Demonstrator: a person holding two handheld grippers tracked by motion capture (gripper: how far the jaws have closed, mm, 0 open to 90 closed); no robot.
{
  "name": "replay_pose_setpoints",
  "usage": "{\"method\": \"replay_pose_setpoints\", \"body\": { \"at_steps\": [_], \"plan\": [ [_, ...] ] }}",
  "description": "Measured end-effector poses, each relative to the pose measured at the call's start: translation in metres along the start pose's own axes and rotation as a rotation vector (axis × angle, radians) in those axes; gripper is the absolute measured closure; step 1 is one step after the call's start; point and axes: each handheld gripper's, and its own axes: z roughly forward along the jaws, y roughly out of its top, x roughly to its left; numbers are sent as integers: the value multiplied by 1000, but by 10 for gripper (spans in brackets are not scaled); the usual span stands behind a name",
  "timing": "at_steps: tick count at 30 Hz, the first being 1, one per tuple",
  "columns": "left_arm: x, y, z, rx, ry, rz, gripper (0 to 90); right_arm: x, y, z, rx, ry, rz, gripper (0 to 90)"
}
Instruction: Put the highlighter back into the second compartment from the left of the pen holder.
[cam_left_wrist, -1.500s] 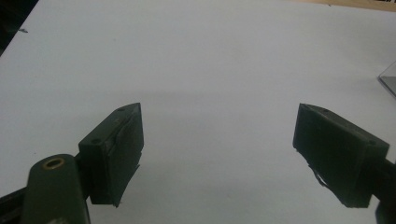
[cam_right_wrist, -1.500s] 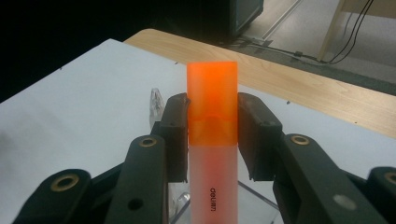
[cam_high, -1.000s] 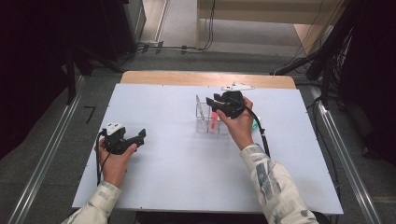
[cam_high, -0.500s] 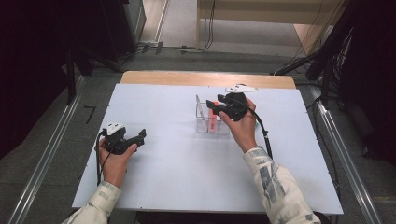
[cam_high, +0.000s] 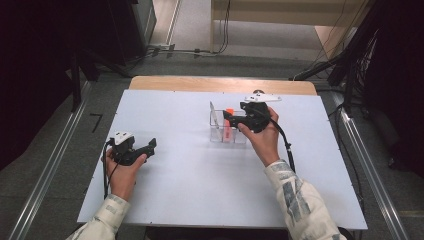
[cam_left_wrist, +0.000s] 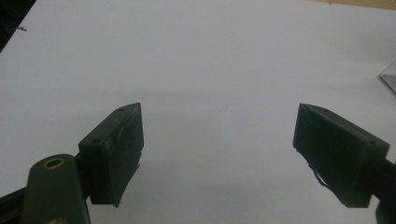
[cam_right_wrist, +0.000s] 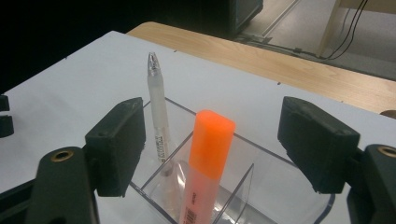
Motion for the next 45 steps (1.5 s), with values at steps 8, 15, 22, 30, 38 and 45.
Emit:
{"method": "replay_pose_setpoints", "body": {
  "at_steps": [8, 15, 22, 30, 38, 45],
  "plan": [
    [0, 0, 0, 1, 0, 1, 170, -3, -6, -11, -10, -27, 2, 188],
    [-1, 0, 0, 4, 2, 1, 170, -13, -16, -25, -22, -52, 16, 182],
    [-1, 0, 1, 4, 1, 4, 170, -26, -25, -39, -24, -96, 37, 180],
    [-2, -1, 0, 5, 2, 7, 169, -39, -36, -51, -21, -130, 53, 176],
    [-5, -1, 0, 4, -10, 14, 170, -52, -55, -65, -7, -187, 65, 170],
    [-6, -1, 0, 7, -9, 14, 170, -66, -72, -77, 6, -246, 97, 168]
  ]
}}
